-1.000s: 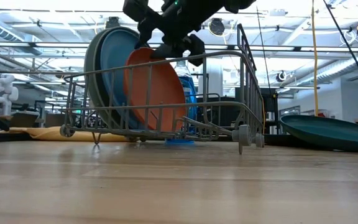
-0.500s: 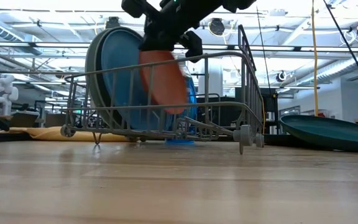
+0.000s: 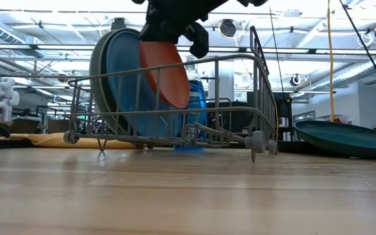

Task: Sort dishes
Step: Put the orange plate into the dish rack

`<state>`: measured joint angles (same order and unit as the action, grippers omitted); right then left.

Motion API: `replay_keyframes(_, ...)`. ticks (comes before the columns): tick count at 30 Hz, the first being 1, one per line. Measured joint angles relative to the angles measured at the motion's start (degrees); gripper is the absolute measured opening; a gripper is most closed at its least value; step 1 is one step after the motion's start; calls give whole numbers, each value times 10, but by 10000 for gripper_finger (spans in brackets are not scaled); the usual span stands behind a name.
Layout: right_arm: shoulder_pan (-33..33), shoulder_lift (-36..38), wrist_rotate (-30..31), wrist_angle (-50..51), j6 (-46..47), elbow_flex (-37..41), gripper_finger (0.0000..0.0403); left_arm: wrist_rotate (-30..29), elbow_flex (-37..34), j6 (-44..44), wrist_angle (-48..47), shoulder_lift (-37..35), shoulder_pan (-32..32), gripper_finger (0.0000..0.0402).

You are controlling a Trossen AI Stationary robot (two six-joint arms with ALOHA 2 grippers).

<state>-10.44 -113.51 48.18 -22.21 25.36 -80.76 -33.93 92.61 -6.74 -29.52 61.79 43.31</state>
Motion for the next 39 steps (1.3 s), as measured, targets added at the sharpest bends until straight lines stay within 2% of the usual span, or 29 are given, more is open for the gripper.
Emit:
replay_keyframes(9, -3, -59, 4, -54, -7, 0, 0, 0, 0, 0, 0, 1, 0, 123)
replay_keyframes(14, -3, -87, 11, -134, -51, -3, 0, 0, 0, 0, 0, 1, 0, 123)
replay_keyframes(22, -3, -94, 12, -128, -76, -3, 0, 0, 0, -1, -2, 1, 0, 123)
replay_keyframes(29, -10, -96, 51, -102, -2, -2, 0, 0, 0, 0, -2, 1, 0, 123)
replay_keyframes(32, -14, -96, 69, -97, 6, -1, 0, 0, 0, 0, -2, 1, 0, 123)
replay_keyframes(39, -15, -96, 69, -75, -4, -1, 0, 0, 0, 0, -1, 4, 0, 123)
